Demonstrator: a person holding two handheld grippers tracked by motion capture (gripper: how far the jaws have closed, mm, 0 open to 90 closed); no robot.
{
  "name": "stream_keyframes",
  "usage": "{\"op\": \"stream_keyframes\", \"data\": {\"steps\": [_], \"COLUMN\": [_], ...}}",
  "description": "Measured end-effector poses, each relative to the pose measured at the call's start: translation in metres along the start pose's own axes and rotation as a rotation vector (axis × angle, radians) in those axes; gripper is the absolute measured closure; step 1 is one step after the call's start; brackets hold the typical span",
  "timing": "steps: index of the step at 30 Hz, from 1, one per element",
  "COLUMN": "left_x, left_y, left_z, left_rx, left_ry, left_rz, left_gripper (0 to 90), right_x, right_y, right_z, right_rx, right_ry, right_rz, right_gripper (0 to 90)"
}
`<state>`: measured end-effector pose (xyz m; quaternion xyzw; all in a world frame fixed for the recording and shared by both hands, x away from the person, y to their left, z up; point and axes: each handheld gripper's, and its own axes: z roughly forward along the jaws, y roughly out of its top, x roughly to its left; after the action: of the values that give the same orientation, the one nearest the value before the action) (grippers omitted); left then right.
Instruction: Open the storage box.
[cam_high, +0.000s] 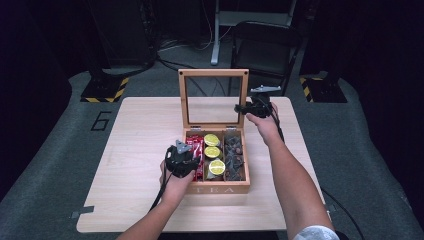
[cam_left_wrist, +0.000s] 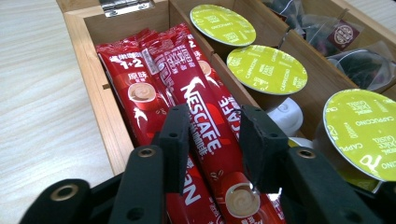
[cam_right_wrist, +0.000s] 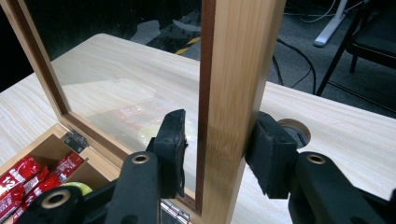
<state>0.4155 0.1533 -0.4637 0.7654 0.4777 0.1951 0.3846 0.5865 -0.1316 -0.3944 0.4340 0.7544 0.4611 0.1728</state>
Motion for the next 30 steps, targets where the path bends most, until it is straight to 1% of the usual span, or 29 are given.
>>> {"op": "stream_keyframes", "data": {"steps": [2, 4, 6, 9, 10, 13, 18, 20, 22, 23, 26, 29, 30], "left_x": [0.0, 0.001, 0.001, 0.002, 0.002, 0.002, 0.001, 0.0, 0.0, 0.001, 0.002, 0.007, 0.009], "left_y": [0.0, 0.0, 0.0, 0.001, 0.001, 0.002, 0.004, 0.005, 0.007, 0.008, 0.013, 0.02, 0.023], "left_z": [-0.001, -0.003, -0.004, -0.005, -0.005, -0.006, -0.006, -0.007, -0.009, -0.01, -0.015, -0.025, -0.029], "left_rx": [0.002, 0.001, 0.0, -0.001, -0.009, -0.017, -0.016, -0.022, -0.039, -0.041, -0.059, -0.082, -0.094], "left_ry": [0.011, 0.017, 0.027, 0.027, 0.025, 0.017, 0.006, 0.002, 0.0, -0.002, -0.012, -0.014, -0.007], "left_rz": [-0.008, -0.028, -0.021, -0.026, -0.033, -0.049, -0.055, -0.062, -0.076, -0.075, -0.087, -0.085, -0.088], "left_gripper": [67.8, 70.3, 73.2, 79.6, 81.6, 84.3, 84.9, 84.9, 84.9, 84.9, 84.9, 84.9, 84.9], "right_x": [0.0, 0.0, -0.001, -0.001, -0.001, -0.001, -0.001, -0.001, -0.001, -0.001, -0.001, -0.001, -0.001], "right_y": [0.0, 0.0, 0.0, 0.0, 0.0, 0.0, 0.0, 0.0, 0.0, 0.0, 0.0, 0.0, 0.0], "right_z": [0.0, -0.001, -0.001, -0.001, -0.001, -0.001, -0.001, -0.001, -0.001, -0.001, -0.001, -0.002, -0.002], "right_rx": [0.001, 0.003, 0.002, 0.001, 0.002, 0.002, 0.001, 0.001, 0.0, 0.002, 0.002, 0.003, 0.002], "right_ry": [0.001, 0.001, 0.002, 0.003, 0.003, 0.002, 0.004, 0.004, 0.005, 0.005, 0.007, 0.009, 0.01], "right_rz": [-0.005, -0.006, -0.007, -0.006, -0.005, -0.002, -0.008, -0.005, -0.011, -0.007, -0.008, -0.013, -0.011], "right_gripper": [58.2, 58.4, 58.6, 58.6, 58.6, 58.6, 58.6, 58.7, 58.7, 58.7, 58.8, 58.9, 58.9]}}
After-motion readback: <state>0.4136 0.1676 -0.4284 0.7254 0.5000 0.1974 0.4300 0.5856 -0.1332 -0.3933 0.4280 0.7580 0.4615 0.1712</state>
